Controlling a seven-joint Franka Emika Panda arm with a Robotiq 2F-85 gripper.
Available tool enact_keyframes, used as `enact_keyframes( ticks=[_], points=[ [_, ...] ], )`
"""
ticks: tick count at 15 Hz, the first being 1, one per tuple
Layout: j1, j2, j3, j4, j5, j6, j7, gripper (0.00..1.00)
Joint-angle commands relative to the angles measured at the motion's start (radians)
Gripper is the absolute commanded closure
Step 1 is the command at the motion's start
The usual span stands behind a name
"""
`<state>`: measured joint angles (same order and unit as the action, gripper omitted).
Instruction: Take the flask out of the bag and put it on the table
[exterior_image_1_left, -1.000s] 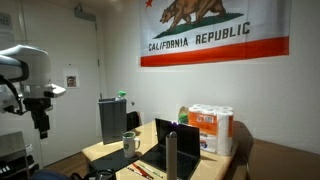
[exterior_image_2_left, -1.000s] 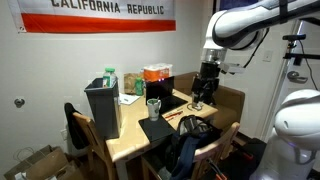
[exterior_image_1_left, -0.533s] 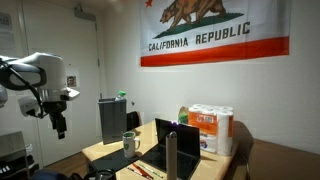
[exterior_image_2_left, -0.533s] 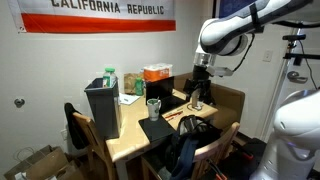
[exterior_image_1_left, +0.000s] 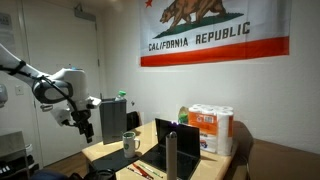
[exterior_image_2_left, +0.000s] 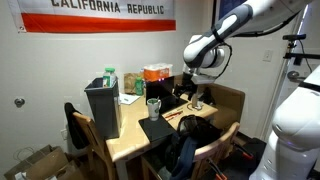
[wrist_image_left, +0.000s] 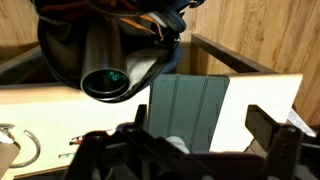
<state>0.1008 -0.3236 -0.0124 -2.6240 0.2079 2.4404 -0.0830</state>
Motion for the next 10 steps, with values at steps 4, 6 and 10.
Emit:
enact_keyframes(
  ticks=[4,6,10],
  points=[
    [-0.035,0.298,-0.012,0.152,-0.014,0.09,-0.079,0.0],
    [-0.048,0.346,-0.007,0.169,-0.016,0.098,-0.1,0.0],
    [-0.073,0.413,-0.003,0.175,-0.033,0.107,-0.117,0.0]
  ],
)
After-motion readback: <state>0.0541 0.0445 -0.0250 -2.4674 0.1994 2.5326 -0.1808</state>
